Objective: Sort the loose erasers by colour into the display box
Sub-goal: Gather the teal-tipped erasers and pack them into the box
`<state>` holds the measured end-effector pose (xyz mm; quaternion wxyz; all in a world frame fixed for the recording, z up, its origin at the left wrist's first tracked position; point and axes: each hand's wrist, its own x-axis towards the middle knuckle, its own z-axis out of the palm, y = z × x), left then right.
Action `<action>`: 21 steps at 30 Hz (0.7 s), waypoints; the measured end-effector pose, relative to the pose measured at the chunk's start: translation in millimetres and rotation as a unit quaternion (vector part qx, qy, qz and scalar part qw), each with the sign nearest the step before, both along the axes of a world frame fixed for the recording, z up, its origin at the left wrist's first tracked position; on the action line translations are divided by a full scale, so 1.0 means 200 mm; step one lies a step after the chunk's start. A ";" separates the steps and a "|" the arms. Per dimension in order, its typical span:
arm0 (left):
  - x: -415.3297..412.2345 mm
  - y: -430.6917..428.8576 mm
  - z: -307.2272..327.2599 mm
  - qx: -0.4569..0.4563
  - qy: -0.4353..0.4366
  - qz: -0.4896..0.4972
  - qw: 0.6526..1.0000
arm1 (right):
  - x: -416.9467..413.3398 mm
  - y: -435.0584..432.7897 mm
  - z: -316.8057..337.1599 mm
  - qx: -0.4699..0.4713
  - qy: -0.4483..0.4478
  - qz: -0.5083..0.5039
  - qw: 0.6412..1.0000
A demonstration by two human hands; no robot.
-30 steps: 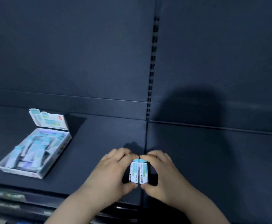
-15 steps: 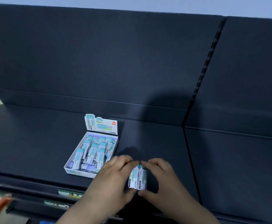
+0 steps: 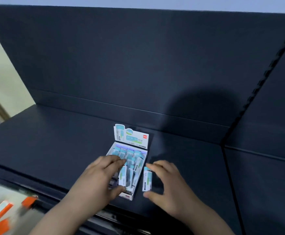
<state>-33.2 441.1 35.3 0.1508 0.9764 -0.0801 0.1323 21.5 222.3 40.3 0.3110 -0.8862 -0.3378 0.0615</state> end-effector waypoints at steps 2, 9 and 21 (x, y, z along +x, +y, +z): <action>0.03 0.06 -0.01 0.003 0.018 -0.006 1.000 | 0.00 0.06 -0.02 -0.006 -0.001 -0.007 1.000; 0.12 0.22 -0.07 -0.003 0.058 -0.118 0.991 | -0.02 0.25 -0.04 -0.058 -0.007 -0.076 0.995; 0.21 0.38 -0.08 -0.116 0.087 -0.235 0.961 | -0.15 0.37 -0.03 -0.059 0.037 -0.230 0.971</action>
